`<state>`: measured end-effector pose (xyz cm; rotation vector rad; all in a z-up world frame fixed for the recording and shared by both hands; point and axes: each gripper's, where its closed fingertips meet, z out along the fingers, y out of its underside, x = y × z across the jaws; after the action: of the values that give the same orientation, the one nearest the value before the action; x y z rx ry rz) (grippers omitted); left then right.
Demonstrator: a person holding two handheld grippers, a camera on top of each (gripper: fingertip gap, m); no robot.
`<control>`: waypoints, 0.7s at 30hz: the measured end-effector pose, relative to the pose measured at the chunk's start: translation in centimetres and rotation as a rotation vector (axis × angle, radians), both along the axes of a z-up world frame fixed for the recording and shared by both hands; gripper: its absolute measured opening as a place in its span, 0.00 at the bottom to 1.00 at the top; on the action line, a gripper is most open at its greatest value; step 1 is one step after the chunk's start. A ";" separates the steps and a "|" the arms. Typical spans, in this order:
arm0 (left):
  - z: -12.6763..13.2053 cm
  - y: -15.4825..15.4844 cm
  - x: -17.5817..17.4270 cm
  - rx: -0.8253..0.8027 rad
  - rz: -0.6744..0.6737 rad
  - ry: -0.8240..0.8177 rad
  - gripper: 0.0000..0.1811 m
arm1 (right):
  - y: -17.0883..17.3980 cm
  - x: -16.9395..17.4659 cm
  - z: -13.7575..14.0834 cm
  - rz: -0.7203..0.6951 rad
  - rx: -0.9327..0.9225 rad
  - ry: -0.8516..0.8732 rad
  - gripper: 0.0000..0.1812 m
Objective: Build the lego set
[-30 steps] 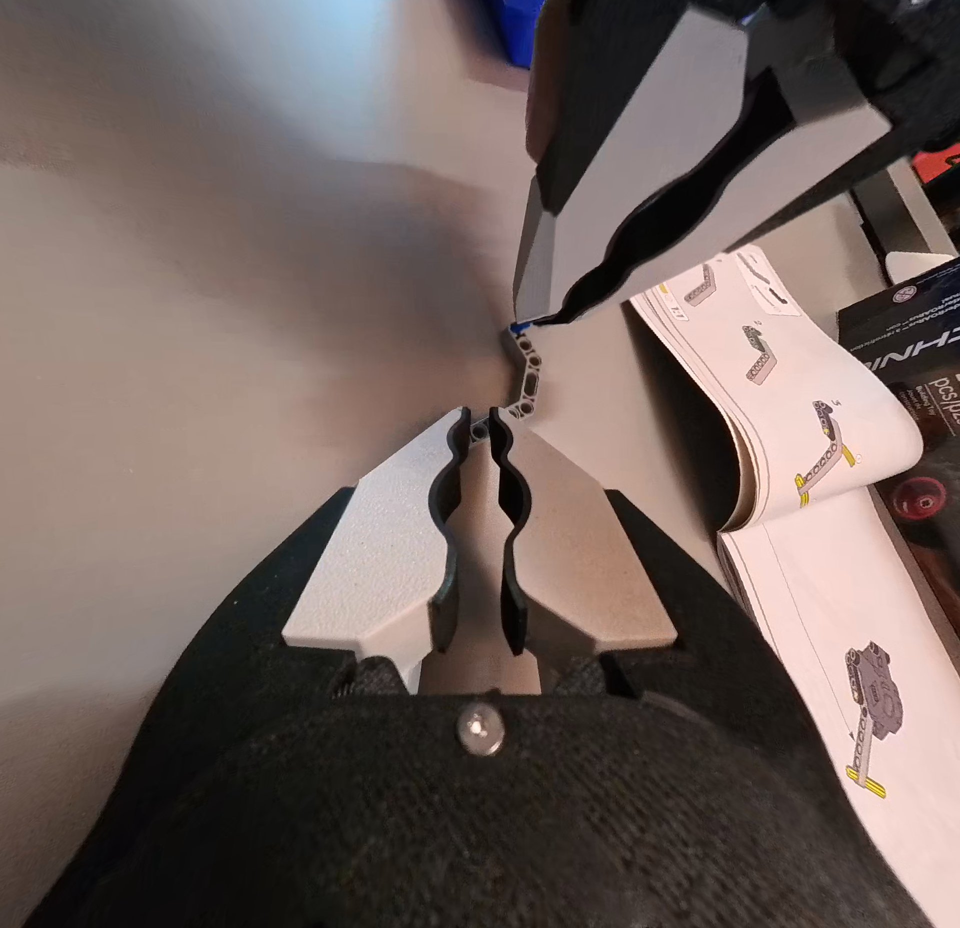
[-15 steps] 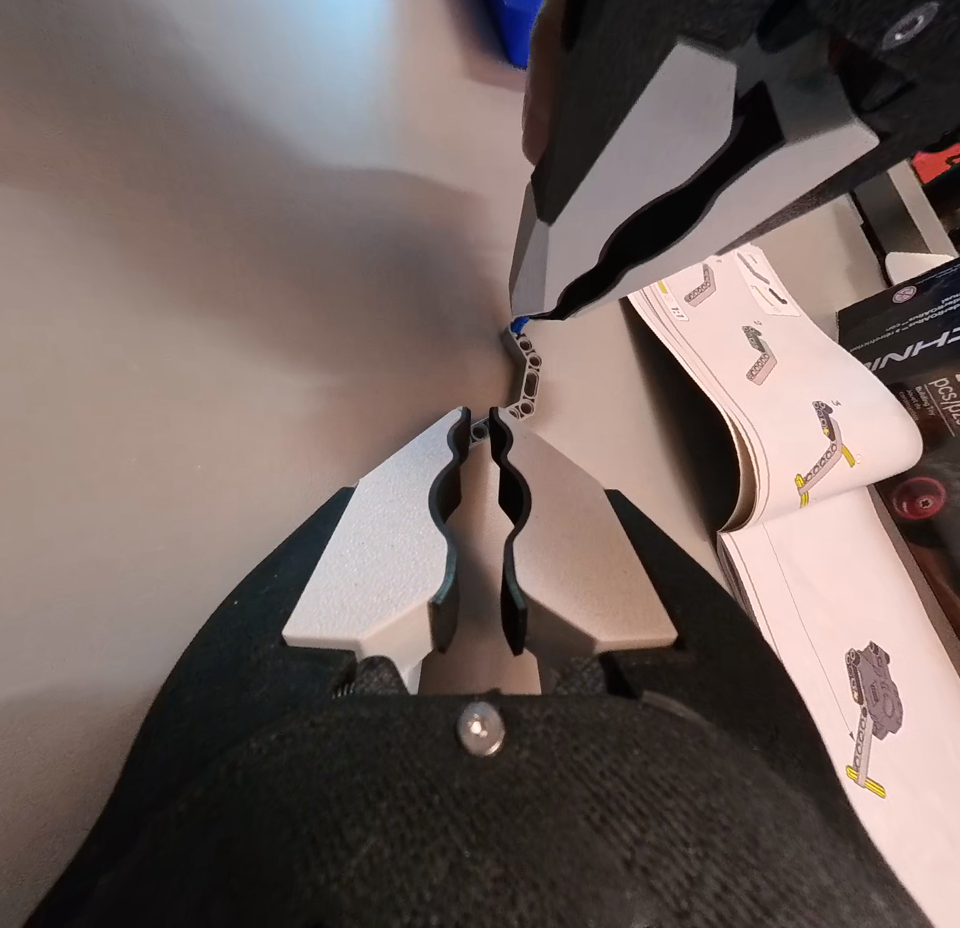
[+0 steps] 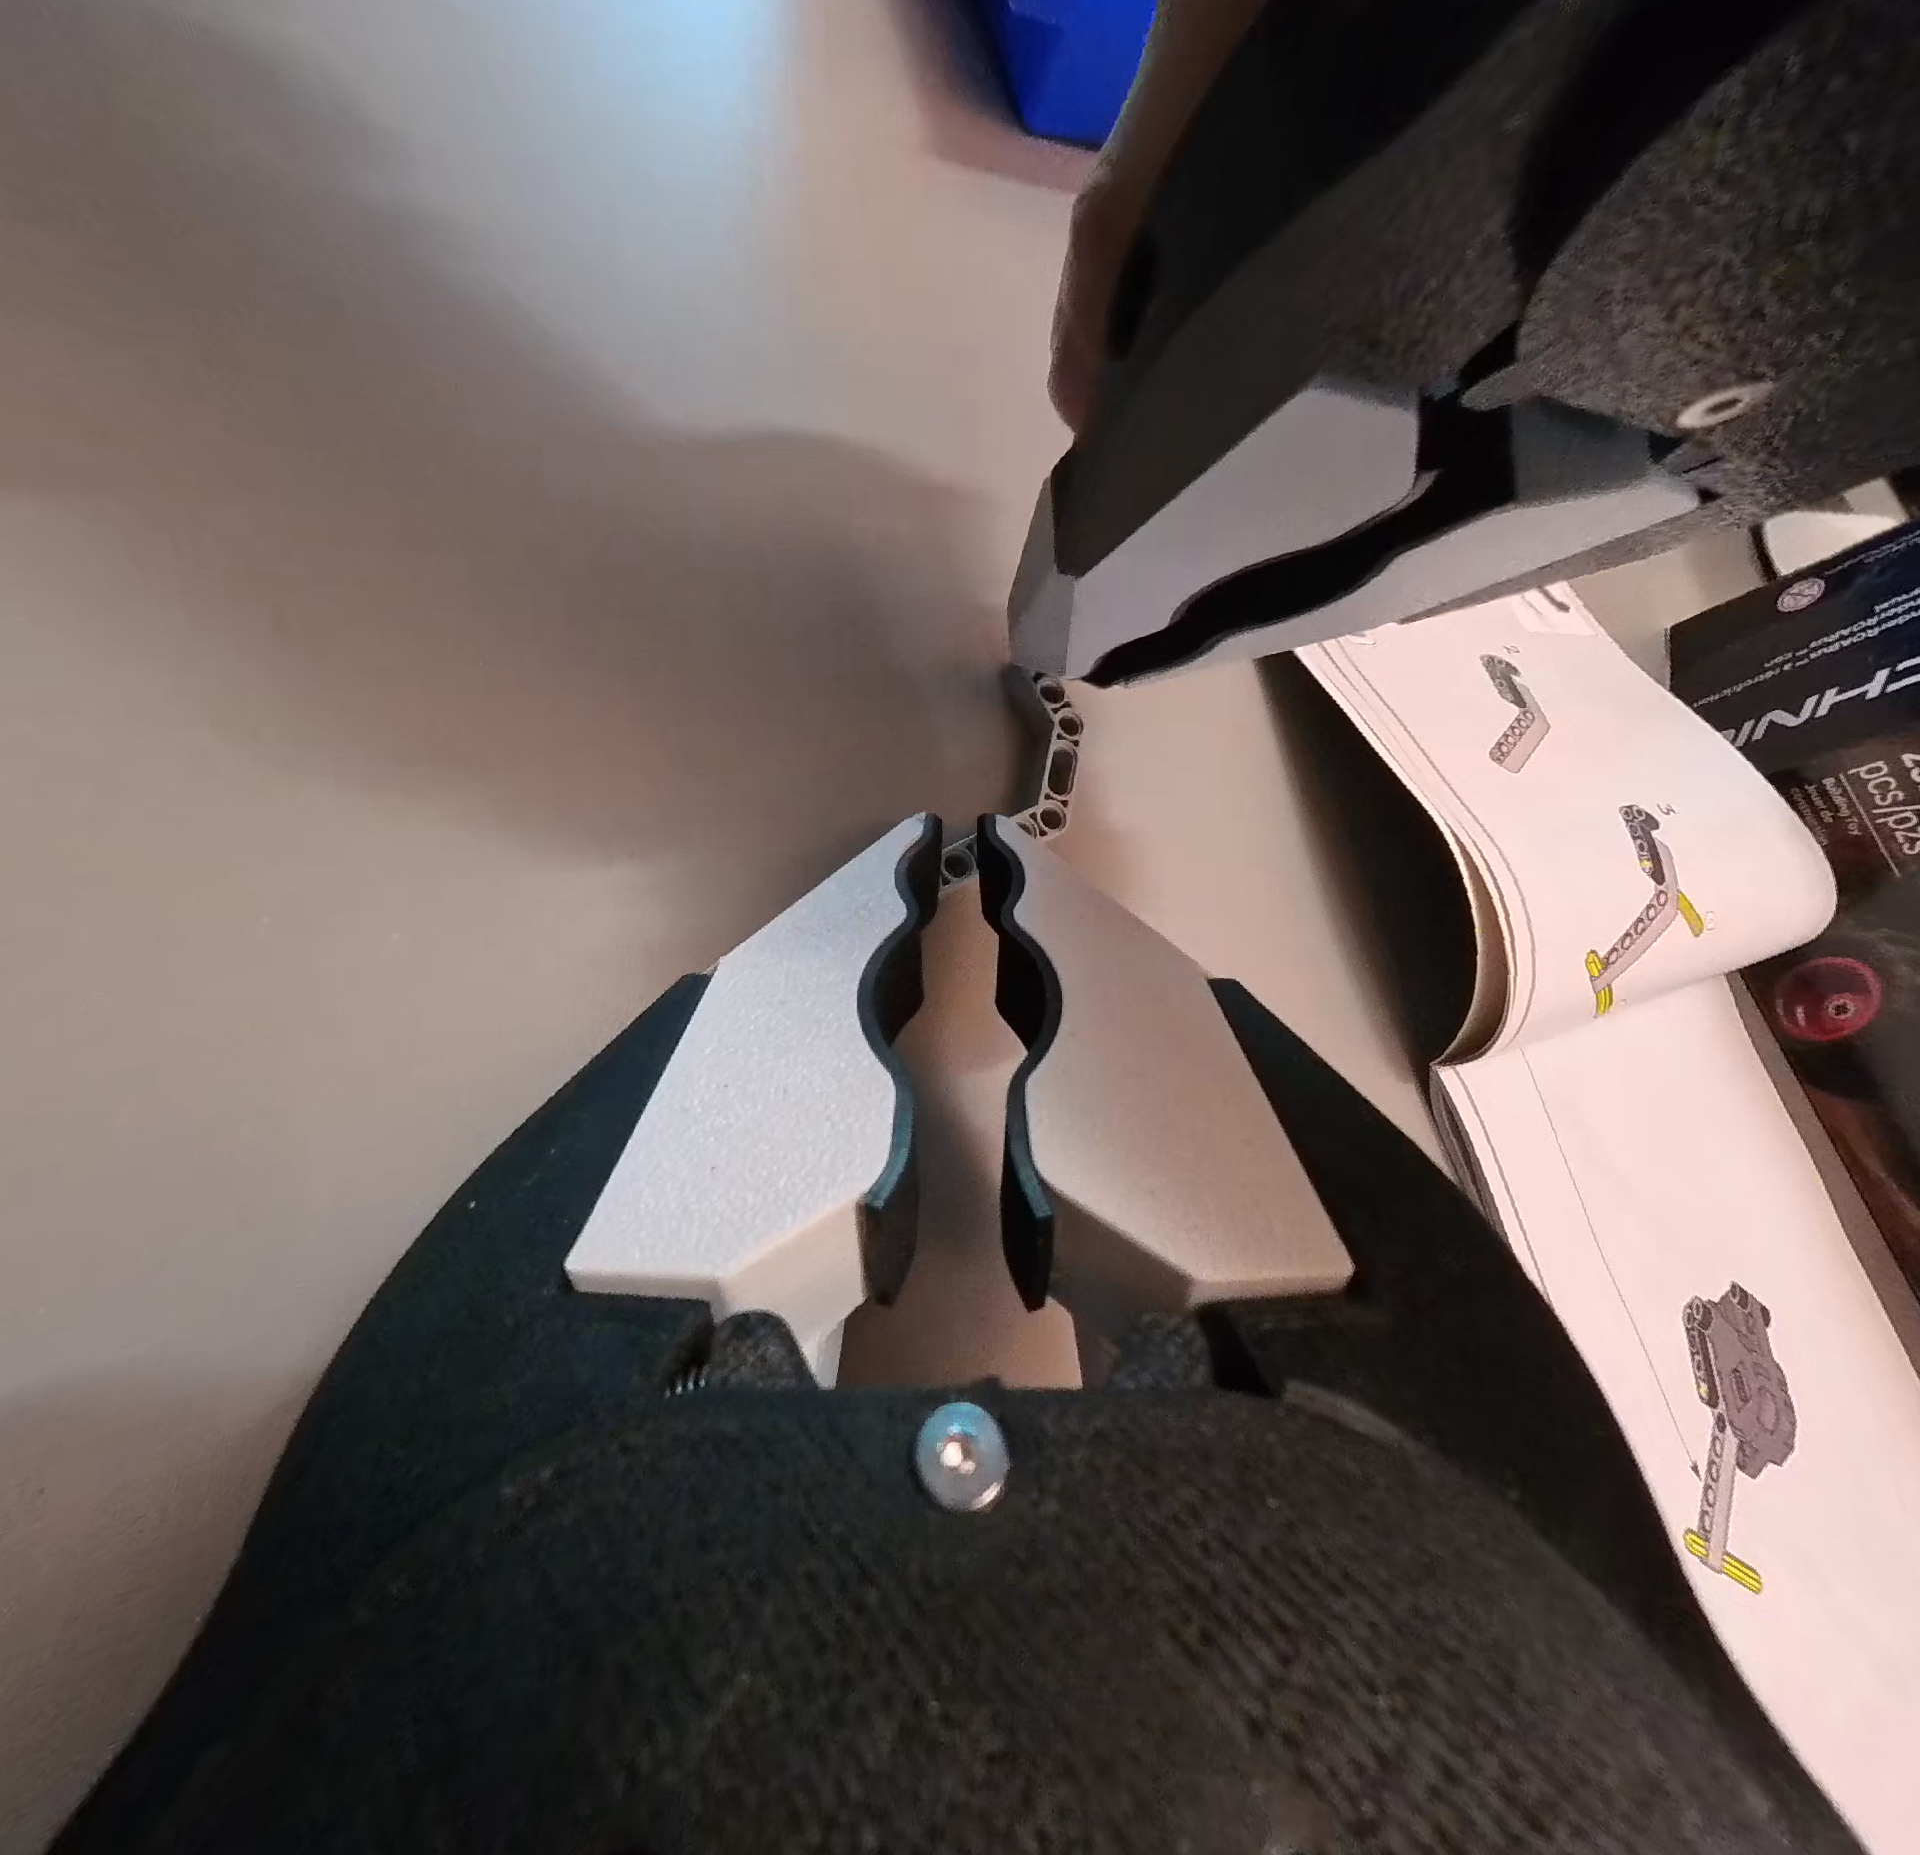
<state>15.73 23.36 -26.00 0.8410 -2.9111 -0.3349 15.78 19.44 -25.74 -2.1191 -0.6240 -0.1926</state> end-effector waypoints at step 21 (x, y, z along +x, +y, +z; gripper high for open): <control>1.6 -0.7 -0.5 -0.382 0.383 -0.467 0.04 | 0.0 -0.1 0.0 0.002 0.003 -0.008 0.02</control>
<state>15.25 22.61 -24.43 1.5255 -2.9368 0.4959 15.69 19.42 -25.72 -2.1153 -0.6297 -0.2009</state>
